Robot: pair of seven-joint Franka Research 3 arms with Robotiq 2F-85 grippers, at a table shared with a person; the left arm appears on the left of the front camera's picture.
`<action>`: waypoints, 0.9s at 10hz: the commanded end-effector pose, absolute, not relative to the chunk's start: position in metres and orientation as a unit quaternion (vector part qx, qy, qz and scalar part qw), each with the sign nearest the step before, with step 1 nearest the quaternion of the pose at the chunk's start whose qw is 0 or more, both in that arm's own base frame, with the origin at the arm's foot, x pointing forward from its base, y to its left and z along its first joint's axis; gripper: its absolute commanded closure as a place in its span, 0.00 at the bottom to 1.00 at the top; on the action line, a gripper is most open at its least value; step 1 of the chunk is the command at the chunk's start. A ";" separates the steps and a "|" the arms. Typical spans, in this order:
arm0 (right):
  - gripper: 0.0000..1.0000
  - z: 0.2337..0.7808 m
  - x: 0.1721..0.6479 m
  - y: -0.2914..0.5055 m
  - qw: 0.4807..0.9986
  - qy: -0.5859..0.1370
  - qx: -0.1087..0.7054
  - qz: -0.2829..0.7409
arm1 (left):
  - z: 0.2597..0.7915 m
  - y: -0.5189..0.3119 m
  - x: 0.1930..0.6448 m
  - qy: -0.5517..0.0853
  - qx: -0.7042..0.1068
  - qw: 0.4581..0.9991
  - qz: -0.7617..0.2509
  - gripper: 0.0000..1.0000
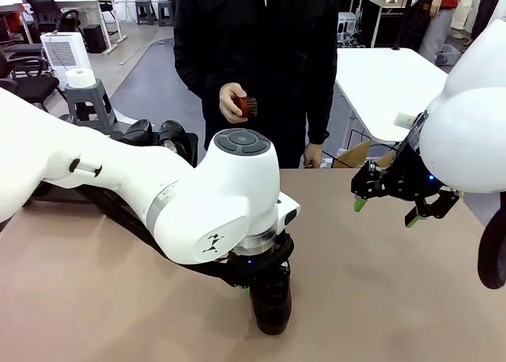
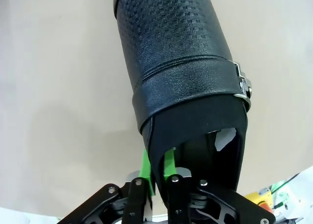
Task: Organize the shoes by placing them on the stand.
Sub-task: Place the Shoe from the middle of the table onto the Shoes Stand.
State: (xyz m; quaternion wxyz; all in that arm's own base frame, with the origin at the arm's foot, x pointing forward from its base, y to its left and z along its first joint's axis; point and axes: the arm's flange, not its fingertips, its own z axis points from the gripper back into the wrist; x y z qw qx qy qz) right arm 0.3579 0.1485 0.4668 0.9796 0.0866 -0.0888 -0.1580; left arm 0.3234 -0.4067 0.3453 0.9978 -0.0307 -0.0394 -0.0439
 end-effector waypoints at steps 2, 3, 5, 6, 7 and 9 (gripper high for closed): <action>0.00 0.468 0.357 0.149 0.980 -0.087 0.094 -0.154 | 0.347 -0.410 0.325 -0.042 -0.020 0.998 -0.036 1.00; 0.00 0.468 0.357 0.149 0.980 -0.087 0.094 -0.154 | 0.347 -0.409 0.325 -0.041 -0.020 0.998 -0.035 1.00; 0.00 0.468 0.357 0.149 0.980 -0.087 0.094 -0.154 | 0.351 -0.406 0.325 -0.017 -0.007 0.999 -0.044 1.00; 0.00 0.468 0.357 0.149 0.980 -0.087 0.094 -0.154 | 0.362 -0.397 0.323 -0.008 -0.021 0.998 -0.059 1.00; 0.00 0.468 0.357 0.149 0.980 -0.087 0.094 -0.154 | 0.376 -0.386 0.321 -0.012 -0.035 0.997 -0.072 1.00; 0.00 0.468 0.357 0.149 0.980 -0.087 0.094 -0.154 | 0.406 -0.359 0.316 -0.052 -0.037 0.992 -0.108 1.00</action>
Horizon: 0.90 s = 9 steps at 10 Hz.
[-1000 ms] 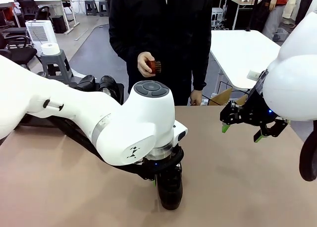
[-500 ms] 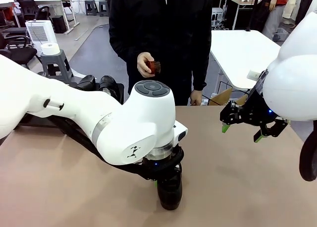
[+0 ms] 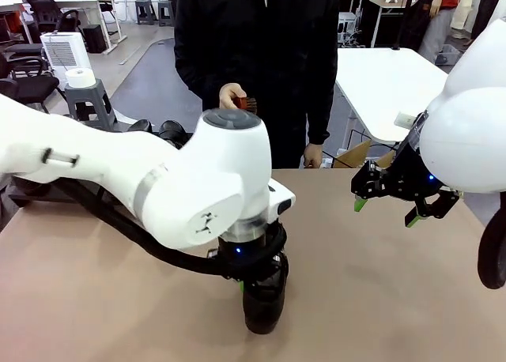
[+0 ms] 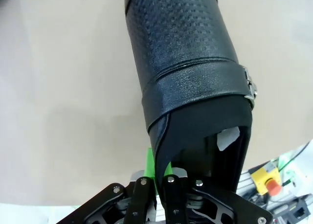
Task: Organize the shoes by placing them on the stand.
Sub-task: Place the Shoe from the middle of the table onto the Shoes Stand.
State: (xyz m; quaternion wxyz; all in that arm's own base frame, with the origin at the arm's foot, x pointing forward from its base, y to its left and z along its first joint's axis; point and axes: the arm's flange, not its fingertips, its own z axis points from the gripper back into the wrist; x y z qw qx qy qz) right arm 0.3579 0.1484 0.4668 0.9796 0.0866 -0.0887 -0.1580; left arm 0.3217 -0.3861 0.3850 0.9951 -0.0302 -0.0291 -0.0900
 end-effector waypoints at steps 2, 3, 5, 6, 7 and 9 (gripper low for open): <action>0.00 0.468 0.357 0.149 0.980 -0.087 0.094 -0.154 | 0.433 -0.323 0.317 -0.053 -0.045 0.986 -0.155 1.00; 0.00 0.468 0.357 0.149 0.980 -0.087 0.094 -0.154 | 0.445 -0.297 0.327 -0.064 -0.040 0.984 -0.160 1.00; 0.00 0.468 0.357 0.149 0.980 -0.087 0.094 -0.154 | 0.472 -0.241 0.340 -0.098 -0.018 0.984 -0.148 1.00; 0.00 0.468 0.357 0.149 0.980 -0.087 0.094 -0.154 | 0.485 -0.212 0.347 -0.120 -0.019 0.984 -0.130 1.00; 0.00 0.468 0.357 0.149 0.980 -0.087 0.094 -0.154 | 0.496 -0.188 0.353 -0.126 -0.029 0.985 -0.116 1.00; 0.00 0.468 0.357 0.149 0.980 -0.087 0.094 -0.154 | 0.489 -0.203 0.355 -0.110 -0.024 0.986 -0.123 1.00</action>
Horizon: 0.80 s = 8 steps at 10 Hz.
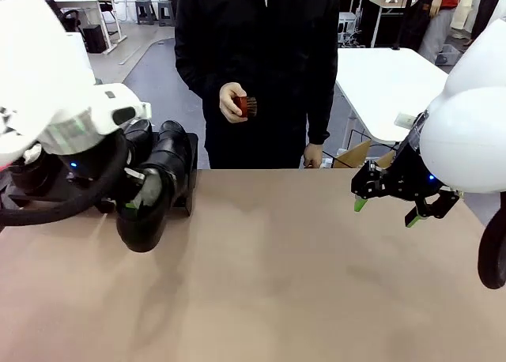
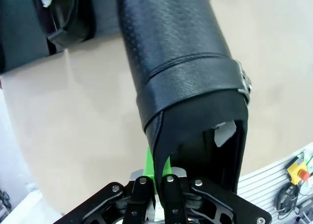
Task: Organize the shoes by placing them on the stand.
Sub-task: Place the Shoe from the middle of the table onto the Shoes Stand.
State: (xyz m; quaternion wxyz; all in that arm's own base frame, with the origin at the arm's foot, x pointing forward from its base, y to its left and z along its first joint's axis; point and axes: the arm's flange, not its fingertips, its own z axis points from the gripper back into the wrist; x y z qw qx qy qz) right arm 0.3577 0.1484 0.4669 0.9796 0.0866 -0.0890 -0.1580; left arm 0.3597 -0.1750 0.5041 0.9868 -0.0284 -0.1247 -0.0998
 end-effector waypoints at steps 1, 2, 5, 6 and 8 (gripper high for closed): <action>0.00 0.468 0.357 0.149 0.980 -0.087 0.094 -0.154 | 0.489 -0.203 0.355 -0.110 -0.024 0.986 -0.123 1.00; 0.00 0.468 0.357 0.149 0.980 -0.087 0.094 -0.154 | 0.489 -0.203 0.355 -0.110 -0.024 0.986 -0.123 1.00; 0.00 0.468 0.357 0.149 0.980 -0.087 0.094 -0.154 | 0.520 -0.147 0.372 -0.216 0.028 0.974 -0.063 1.00; 0.00 0.468 0.357 0.149 0.980 -0.087 0.094 -0.154 | 0.534 -0.124 0.378 -0.249 0.043 0.966 -0.052 1.00; 0.00 0.468 0.357 0.149 0.980 -0.087 0.094 -0.154 | 0.544 -0.086 0.400 -0.293 0.071 0.953 -0.035 1.00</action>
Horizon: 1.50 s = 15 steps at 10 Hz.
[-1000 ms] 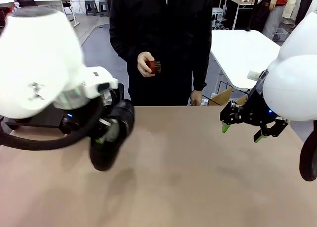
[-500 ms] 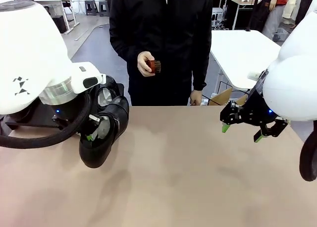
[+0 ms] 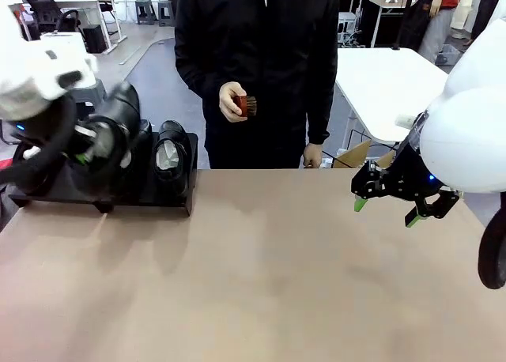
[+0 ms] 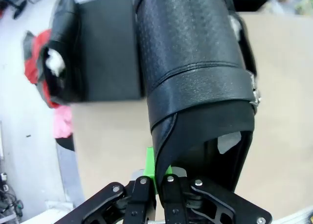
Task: Organize the shoes by placing them on the stand.
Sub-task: Place the Shoe from the middle of the table onto the Shoes Stand.
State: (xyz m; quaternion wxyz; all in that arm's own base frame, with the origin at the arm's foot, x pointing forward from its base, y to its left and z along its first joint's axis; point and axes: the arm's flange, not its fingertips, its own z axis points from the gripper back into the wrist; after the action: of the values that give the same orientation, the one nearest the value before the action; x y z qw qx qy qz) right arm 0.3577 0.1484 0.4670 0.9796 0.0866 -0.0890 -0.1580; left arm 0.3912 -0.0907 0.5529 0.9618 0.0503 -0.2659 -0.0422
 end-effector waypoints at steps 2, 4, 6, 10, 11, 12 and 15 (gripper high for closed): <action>0.00 0.468 0.357 0.149 0.980 -0.087 0.094 -0.154 | 0.545 -0.064 0.419 -0.308 0.083 0.947 -0.038 1.00; 0.00 0.468 0.357 0.149 0.980 -0.087 0.094 -0.154 | 0.539 -0.044 0.447 -0.318 0.093 0.943 -0.037 1.00; 0.00 0.468 0.357 0.149 0.980 -0.087 0.094 -0.154 | 0.522 -0.029 0.476 -0.316 0.106 0.943 -0.020 1.00; 0.00 0.468 0.357 0.149 0.980 -0.087 0.094 -0.154 | 0.492 -0.013 0.508 -0.288 0.099 0.953 0.015 1.00; 0.00 0.468 0.357 0.149 0.980 -0.087 0.094 -0.154 | 0.482 -0.013 0.515 -0.273 0.097 0.957 0.016 1.00; 0.00 0.468 0.357 0.149 0.980 -0.087 0.094 -0.154 | 0.474 -0.011 0.520 -0.268 0.106 0.957 0.026 1.00; 0.00 0.468 0.357 0.149 0.980 -0.087 0.094 -0.154 | 0.459 -0.009 0.533 -0.259 0.130 0.956 0.043 1.00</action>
State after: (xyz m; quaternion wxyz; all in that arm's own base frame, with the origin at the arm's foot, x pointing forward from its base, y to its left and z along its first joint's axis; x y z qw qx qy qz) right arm 0.3577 0.1483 0.4671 0.9796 0.0867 -0.0892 -0.1580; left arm 0.5233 -0.0040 0.4549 0.9608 0.1141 -0.2510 0.0288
